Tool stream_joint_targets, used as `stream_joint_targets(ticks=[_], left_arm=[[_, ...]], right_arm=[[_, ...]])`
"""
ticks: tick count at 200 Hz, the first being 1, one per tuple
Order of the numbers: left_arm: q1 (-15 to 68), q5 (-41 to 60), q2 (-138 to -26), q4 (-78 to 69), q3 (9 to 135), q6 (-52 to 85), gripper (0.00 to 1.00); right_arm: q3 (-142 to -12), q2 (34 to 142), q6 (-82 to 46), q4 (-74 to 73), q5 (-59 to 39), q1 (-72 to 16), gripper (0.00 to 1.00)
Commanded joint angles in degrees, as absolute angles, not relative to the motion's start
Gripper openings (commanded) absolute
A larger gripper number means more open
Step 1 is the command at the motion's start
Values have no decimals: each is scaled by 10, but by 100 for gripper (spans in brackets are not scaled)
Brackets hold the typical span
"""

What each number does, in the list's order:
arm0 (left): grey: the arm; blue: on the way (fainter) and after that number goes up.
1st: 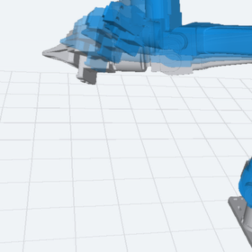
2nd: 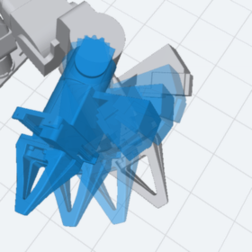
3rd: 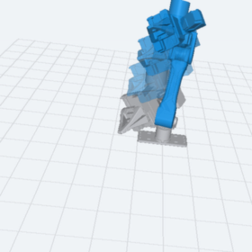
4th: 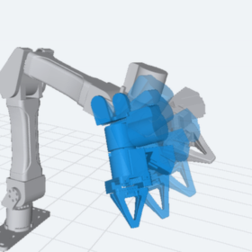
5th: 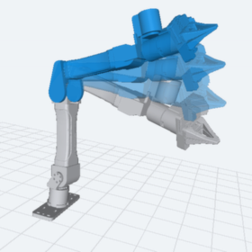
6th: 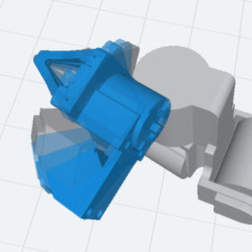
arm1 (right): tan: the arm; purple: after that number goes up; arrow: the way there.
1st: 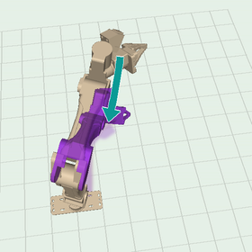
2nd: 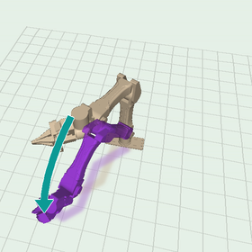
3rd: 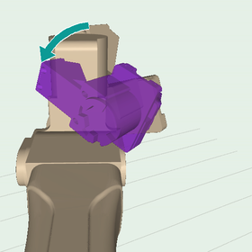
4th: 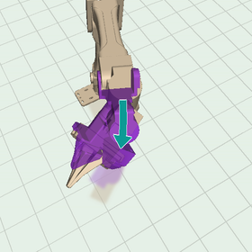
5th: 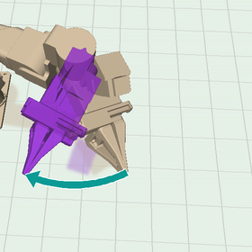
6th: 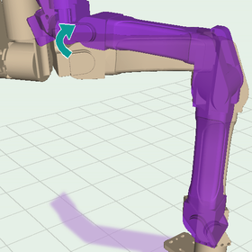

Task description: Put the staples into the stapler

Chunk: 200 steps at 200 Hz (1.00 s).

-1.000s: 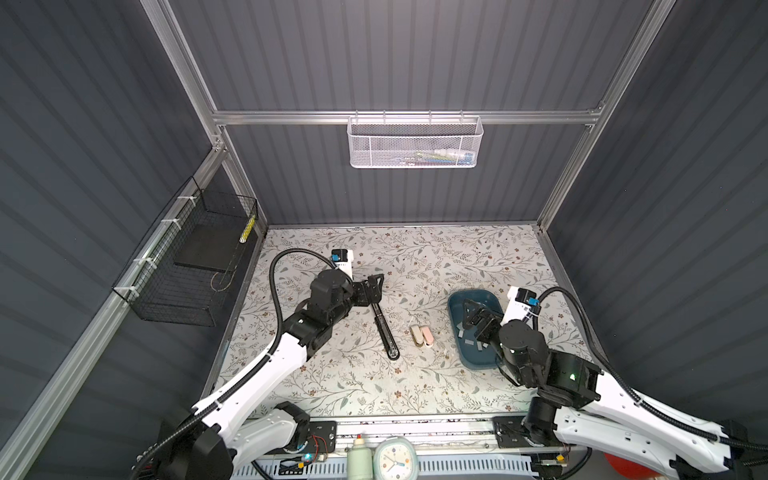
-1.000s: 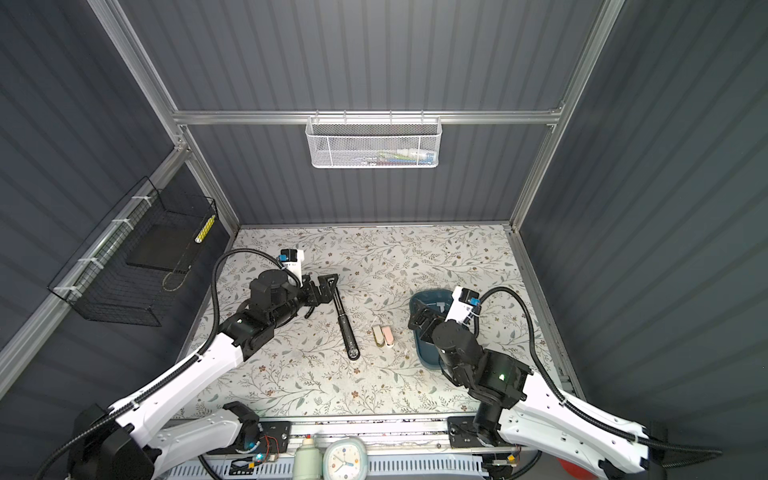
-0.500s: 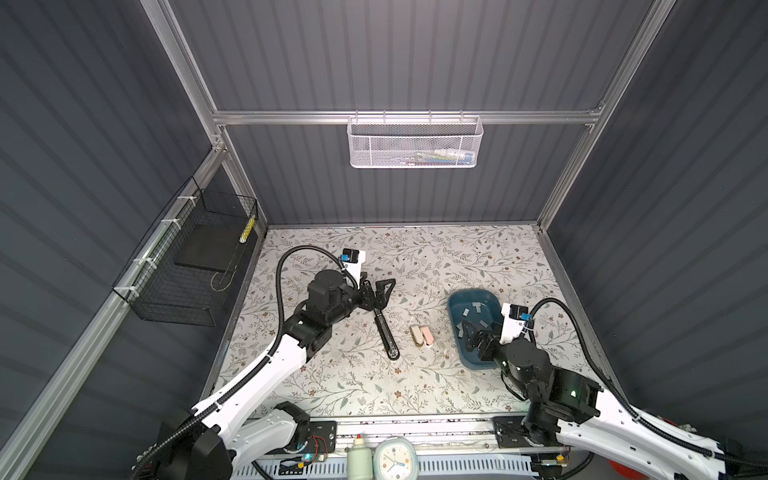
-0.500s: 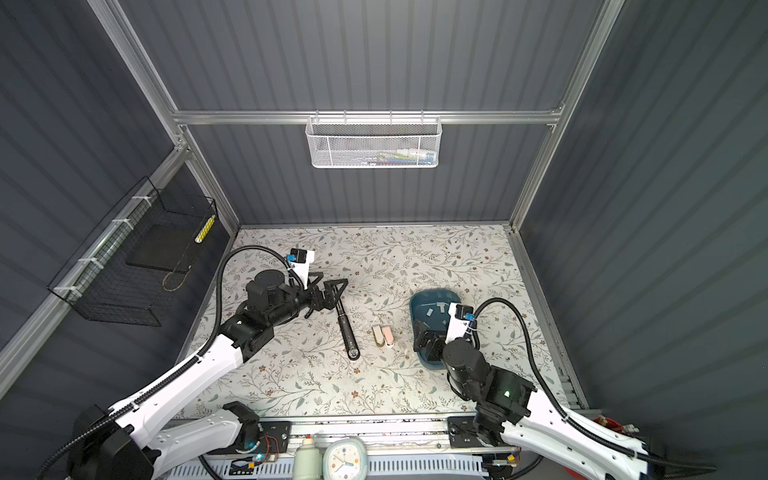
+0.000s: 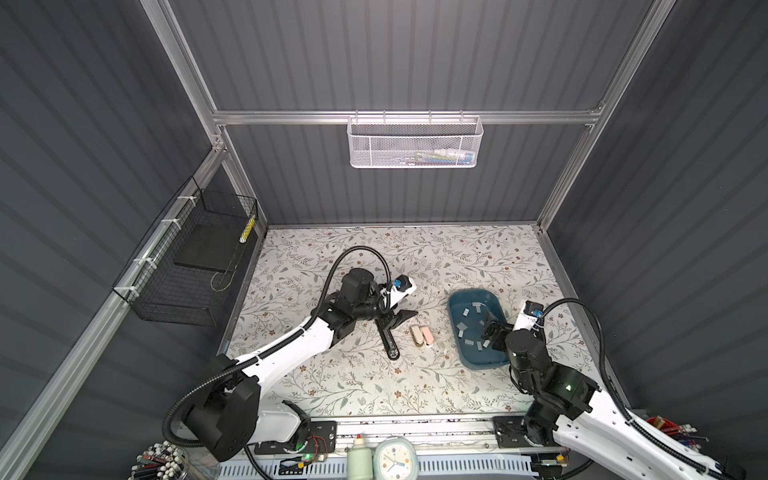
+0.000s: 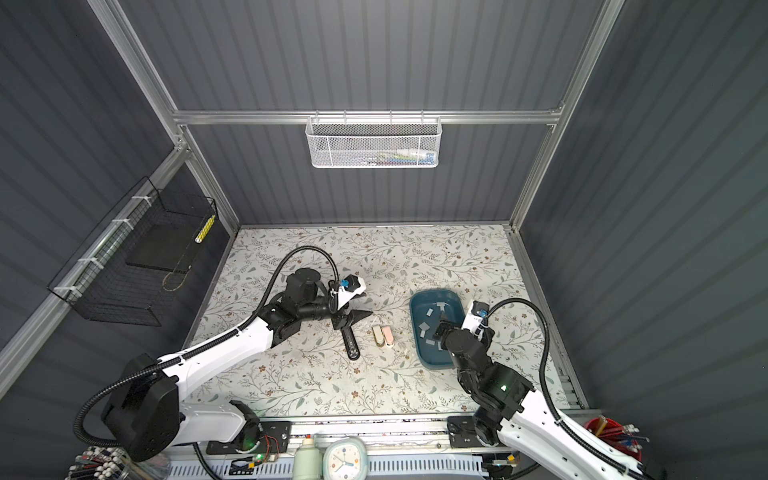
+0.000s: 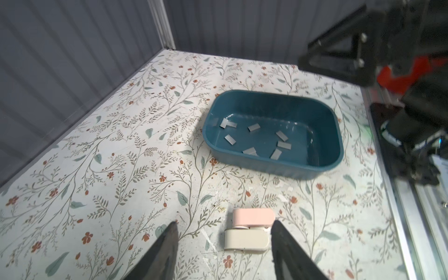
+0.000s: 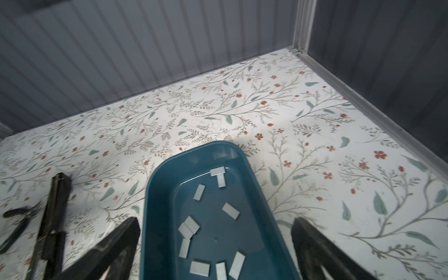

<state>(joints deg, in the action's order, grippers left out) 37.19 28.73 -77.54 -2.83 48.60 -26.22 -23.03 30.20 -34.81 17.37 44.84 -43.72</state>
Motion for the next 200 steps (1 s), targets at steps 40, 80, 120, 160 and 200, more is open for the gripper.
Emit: stream_joint_targets(ticks=[40, 80, 120, 160, 200], left_arm=[[386, 358, -838, 154, 525, -626, 51], [397, 369, -864, 163, 527, -706, 45], [428, 328, -933, 210, 583, -752, 42], [437, 315, -963, 235, 624, -767, 44], [440, 274, -1005, 281, 665, -777, 48]], right_arm=[[-184, 386, -270, 6, 463, -367, 99], [-170, 410, -265, -35, 450, -349, 99], [-152, 389, -257, -58, 440, -346, 99], [-145, 378, -255, -58, 429, -344, 99], [-150, 393, -253, -61, 420, -342, 99]])
